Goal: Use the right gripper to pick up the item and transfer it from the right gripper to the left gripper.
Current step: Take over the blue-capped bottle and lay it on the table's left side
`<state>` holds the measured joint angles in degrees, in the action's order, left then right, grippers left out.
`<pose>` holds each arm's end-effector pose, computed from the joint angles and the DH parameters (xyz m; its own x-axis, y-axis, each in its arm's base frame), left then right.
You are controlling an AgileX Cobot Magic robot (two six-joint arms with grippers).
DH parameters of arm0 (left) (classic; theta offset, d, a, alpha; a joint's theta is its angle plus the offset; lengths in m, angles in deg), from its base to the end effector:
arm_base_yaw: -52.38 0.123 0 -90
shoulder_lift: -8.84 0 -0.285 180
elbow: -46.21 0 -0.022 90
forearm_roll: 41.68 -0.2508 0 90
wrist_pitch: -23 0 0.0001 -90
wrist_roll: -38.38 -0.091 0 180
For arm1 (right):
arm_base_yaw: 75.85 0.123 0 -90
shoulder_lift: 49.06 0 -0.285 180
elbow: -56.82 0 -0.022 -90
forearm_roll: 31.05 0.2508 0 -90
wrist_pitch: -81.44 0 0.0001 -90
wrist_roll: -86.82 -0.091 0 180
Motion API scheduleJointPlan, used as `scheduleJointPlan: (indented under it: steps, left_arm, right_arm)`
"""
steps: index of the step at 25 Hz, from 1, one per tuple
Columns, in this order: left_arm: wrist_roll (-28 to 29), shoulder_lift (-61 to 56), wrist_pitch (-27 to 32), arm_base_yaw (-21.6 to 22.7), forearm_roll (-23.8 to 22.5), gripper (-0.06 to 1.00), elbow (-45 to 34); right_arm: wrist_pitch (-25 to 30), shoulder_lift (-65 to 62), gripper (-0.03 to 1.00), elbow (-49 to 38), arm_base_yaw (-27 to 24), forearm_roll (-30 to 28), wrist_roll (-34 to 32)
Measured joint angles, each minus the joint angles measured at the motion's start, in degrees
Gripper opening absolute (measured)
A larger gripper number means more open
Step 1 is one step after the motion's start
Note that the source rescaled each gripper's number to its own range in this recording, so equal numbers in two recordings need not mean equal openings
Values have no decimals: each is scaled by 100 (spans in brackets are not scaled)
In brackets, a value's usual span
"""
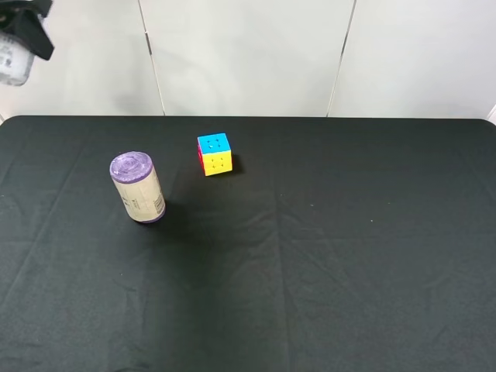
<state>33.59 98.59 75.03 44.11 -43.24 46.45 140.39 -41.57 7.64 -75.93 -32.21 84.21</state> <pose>0.3030 -0.0421 0.3608 -0.7578 0.2114 -0.6173 0.2076 0.9750 0.0790 -0.0031 -0.0016 0.2769 -0.4315 0.0357 -0.9014 0.0322 0.9992 0.0242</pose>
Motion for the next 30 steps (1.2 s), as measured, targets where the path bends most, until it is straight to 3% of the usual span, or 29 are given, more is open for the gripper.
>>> scheduleJointPlan:
  steps: [4,9,25,30]
  left_arm:
    - [-317,176,-1,554,520,6,-257]
    - [-387,569,-56,903,641,6,-451]
    - [-599,1969,-213,947,645,6,-613]
    - [-621,2384,-251,947,359,6,-613]
  right_arm:
    - [0,0,100,0,0,0,0]
    - [0,0,100,0,0,0,0]
    - [-2,0,100,0,0,0,0]
    - [-2,0,100,0,0,0,0]
